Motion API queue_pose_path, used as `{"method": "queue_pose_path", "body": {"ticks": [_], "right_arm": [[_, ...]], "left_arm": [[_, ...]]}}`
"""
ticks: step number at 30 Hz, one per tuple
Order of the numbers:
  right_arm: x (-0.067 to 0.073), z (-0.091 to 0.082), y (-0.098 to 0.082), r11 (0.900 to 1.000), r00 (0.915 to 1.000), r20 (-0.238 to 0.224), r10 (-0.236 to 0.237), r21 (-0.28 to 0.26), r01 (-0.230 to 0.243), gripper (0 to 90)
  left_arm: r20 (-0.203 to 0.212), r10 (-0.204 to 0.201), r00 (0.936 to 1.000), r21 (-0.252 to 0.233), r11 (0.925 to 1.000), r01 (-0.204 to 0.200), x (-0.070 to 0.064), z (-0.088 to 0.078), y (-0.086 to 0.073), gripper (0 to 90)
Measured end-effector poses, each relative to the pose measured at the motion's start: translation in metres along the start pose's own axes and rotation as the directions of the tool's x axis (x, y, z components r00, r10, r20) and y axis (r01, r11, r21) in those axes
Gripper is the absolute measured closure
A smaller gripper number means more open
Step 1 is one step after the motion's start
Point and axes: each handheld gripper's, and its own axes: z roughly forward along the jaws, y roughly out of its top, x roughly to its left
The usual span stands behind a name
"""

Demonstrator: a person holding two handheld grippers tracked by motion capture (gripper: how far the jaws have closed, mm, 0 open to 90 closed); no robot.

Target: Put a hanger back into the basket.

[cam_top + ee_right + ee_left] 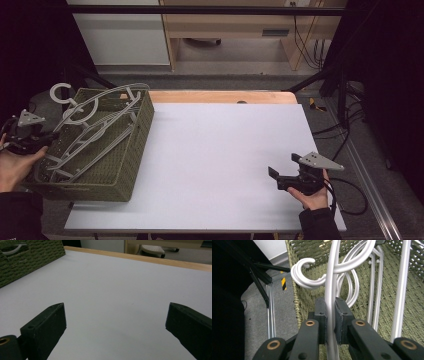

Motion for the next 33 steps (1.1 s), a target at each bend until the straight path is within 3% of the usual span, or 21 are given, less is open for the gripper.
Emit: {"method": "queue_pose_path", "body": {"ticks": [6,10,11,17,20,24,33], "right_arm": [[0.0,-0.001,0.0,1.0,1.0,0.001,0.0,0.002,0.0,3.5],[0.0,0.0,0.0,1.0,1.0,-0.001,0.0,0.002,0.0,3.5],[0.0,0.0,0.0,1.0,1.0,-0.002,0.001,0.002,-0.001,3.5],[0.0,0.0,0.0,1.0,1.0,-0.002,-0.001,0.002,0.001,3.7],[0.0,0.0,0.0,1.0,1.0,-0.001,0.0,0.003,0.0,3.8],[0.0,-0.001,0.0,1.0,1.0,0.001,0.0,0.003,0.0,3.8],[-0.001,-0.003,0.001,1.0,1.0,0.0,-0.004,-0.002,0.004,3.6]], "left_arm": [[-0.014,-0.015,0.9998,0.008,0.9999,0.015,0.005,0.004,-0.007,81.5],[-0.027,0.009,0.9996,0.037,0.9993,-0.008,0.005,0.007,-0.008,81.5],[-0.028,-0.001,0.9996,0.031,0.9995,0.002,0.004,0.009,-0.008,81.5],[0.026,0.028,0.9993,0.073,0.9968,-0.03,-0.01,0.022,-0.01,81.6],[0.052,0.014,0.9986,0.066,0.9977,-0.017,-0.015,0.027,-0.012,81.6],[0.077,-0.003,0.997,0.103,0.9946,-0.005,-0.022,0.035,-0.013,81.3],[0.07,-0.05,0.9963,0.144,0.9887,0.04,-0.021,0.036,-0.014,77.8]]}}
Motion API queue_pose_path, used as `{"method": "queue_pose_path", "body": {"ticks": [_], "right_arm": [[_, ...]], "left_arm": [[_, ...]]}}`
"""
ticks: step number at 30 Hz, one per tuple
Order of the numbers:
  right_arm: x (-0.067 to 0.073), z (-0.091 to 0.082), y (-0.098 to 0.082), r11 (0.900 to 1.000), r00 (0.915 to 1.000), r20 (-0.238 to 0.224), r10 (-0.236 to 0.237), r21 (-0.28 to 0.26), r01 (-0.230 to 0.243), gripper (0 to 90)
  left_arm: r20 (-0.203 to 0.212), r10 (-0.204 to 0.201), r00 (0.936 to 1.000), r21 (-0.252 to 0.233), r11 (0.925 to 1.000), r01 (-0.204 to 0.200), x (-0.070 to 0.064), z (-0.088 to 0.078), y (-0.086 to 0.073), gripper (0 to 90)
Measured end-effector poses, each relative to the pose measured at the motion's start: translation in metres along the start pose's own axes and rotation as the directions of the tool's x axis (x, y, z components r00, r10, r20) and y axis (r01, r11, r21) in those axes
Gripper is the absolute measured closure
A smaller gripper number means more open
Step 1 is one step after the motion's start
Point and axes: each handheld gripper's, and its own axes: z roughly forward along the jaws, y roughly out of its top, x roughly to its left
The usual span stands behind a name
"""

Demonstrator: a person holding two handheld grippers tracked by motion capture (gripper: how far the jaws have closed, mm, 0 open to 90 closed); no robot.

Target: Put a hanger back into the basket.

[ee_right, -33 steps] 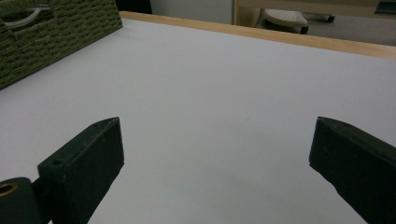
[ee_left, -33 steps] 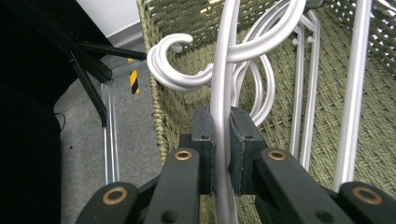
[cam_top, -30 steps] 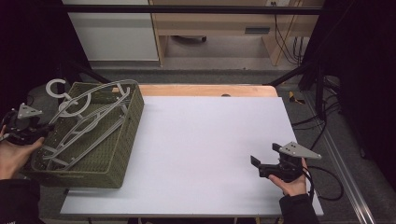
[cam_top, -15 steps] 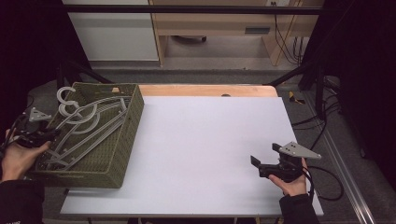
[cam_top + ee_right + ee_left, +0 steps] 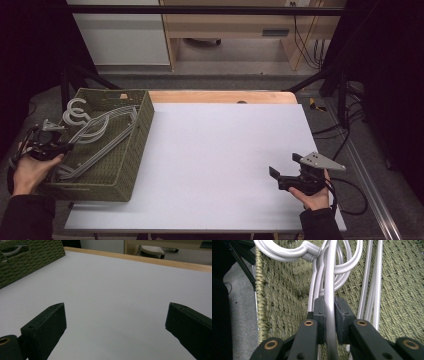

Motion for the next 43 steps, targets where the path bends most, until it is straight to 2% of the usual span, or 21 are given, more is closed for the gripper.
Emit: {"method": "queue_pose_path", "body": {"ticks": [7,11,12,13,14,18,19,22,23,24,25,26,27,29,30,33,34,36,38,39,43], "right_arm": [[0.0,-0.001,0.0,1.0,0.9999,0.004,0.01,-0.005,-0.01,3.6],[0.0,-0.001,0.0,1.0,0.9999,0.003,0.01,-0.007,-0.01,3.6],[0.0,-0.001,0.0,1.0,1.0,0.001,0.009,-0.01,-0.009,3.5],[0.0,-0.001,0.0,1.0,1.0,0.002,0.007,-0.01,-0.007,3.5],[0.0,-0.001,0.0,1.0,1.0,0.001,0.007,-0.011,-0.007,3.4],[0.0,-0.002,0.001,1.0,1.0,0.002,0.008,-0.013,-0.008,3.2],[0.0,-0.002,0.001,1.0,0.9999,0.002,0.011,-0.012,-0.011,3.2],[-0.001,-0.003,0.001,1.0,1.0,-0.005,0.007,-0.021,-0.007,3.2],[-0.001,-0.004,0.001,1.0,0.9999,-0.002,0.011,-0.023,-0.011,3.3],[-0.001,-0.004,0.001,1.0,0.9999,-0.001,0.014,-0.023,-0.014,3.2],[-0.001,-0.005,0.001,1.0,1.0,-0.003,0.007,-0.025,-0.007,3.3],[-0.001,-0.005,0.001,1.0,1.0,-0.003,0.007,-0.025,-0.007,3.3],[-0.001,-0.005,0.001,1.0,0.9999,-0.007,0.009,-0.029,-0.009,3.2],[-0.001,-0.005,0.001,0.999,1.0,-0.004,0.008,-0.031,-0.008,3.1],[-0.001,-0.005,0.001,0.999,1.0,-0.007,0.004,-0.033,-0.004,3.0],[-0.001,-0.007,0.001,0.999,0.9999,-0.012,0.009,-0.033,-0.009,2.8],[-0.001,-0.007,0.001,0.999,0.9999,-0.012,0.009,-0.033,-0.009,2.8],[-0.001,-0.008,0.001,0.999,0.9998,-0.016,0.008,-0.042,-0.009,2.8],[-0.002,-0.008,0.001,0.999,0.9998,-0.021,0.006,-0.05,-0.007,2.8],[-0.002,-0.009,0.001,0.999,0.9998,-0.02,0.009,-0.05,-0.01,2.8],[-0.002,-0.01,0.001,0.999,0.9997,-0.026,0.006,-0.052,-0.008,2.8]], "left_arm": [[0.046,-0.042,0.998,-0.087,0.9952,0.046,0.001,-0.019,-0.005,73.9],[0.089,-0.045,0.995,-0.178,0.9821,0.06,-0.008,-0.033,-0.007,70.3],[0.1,-0.049,0.9938,-0.205,0.9763,0.069,-0.011,-0.036,-0.007,68.4],[0.121,-0.056,0.991,-0.241,0.9667,0.085,-0.016,-0.04,-0.007,66.1],[0.136,-0.054,0.9893,-0.259,0.962,0.088,-0.018,-0.043,-0.007,64.0],[0.218,-0.05,0.9747,-0.338,0.9331,0.123,-0.034,-0.053,-0.007,54.6],[0.24,-0.047,0.9695,-0.361,0.923,0.134,-0.04,-0.054,-0.008,52.2],[0.29,-0.029,0.9565,-0.4,0.9041,0.149,-0.052,-0.056,-0.008,45.9],[0.306,-0.025,0.9518,-0.419,0.8941,0.158,-0.058,-0.056,-0.009,43.4],[0.321,-0.019,0.9469,-0.431,0.8873,0.164,-0.063,-0.057,-0.009,41.4],[0.344,-0.005,0.939,-0.458,0.8722,0.172,-0.074,-0.057,-0.01,39.3],[0.344,-0.005,0.939,-0.458,0.8722,0.172,-0.074,-0.057,-0.01,35.1],[0.355,0.008,0.9349,-0.476,0.8624,0.173,-0.083,-0.058,-0.01,34.1],[0.38,0.029,0.9244,-0.488,0.8555,0.174,-0.095,-0.058,-0.009,30.3],[0.386,0.033,0.9221,-0.493,0.8518,0.176,-0.1,-0.057,-0.009,28.2],[0.414,0.065,0.908,-0.5,0.8496,0.167,-0.119,-0.055,-0.008,21.0],[0.414,0.065,0.908,-0.5,0.8496,0.167,-0.119,-0.055,-0.008,17.9],[0.411,0.088,0.9075,-0.508,0.8488,0.147,-0.132,-0.053,-0.008,14.6],[0.407,0.092,0.909,-0.504,0.8525,0.139,-0.138,-0.05,-0.008,12.4],[0.406,0.096,0.9088,-0.502,0.8546,0.134,-0.14,-0.049,-0.008,11.9],[0.405,0.096,0.909,-0.502,0.8547,0.133,-0.143,-0.046,-0.01,10.0]]}}
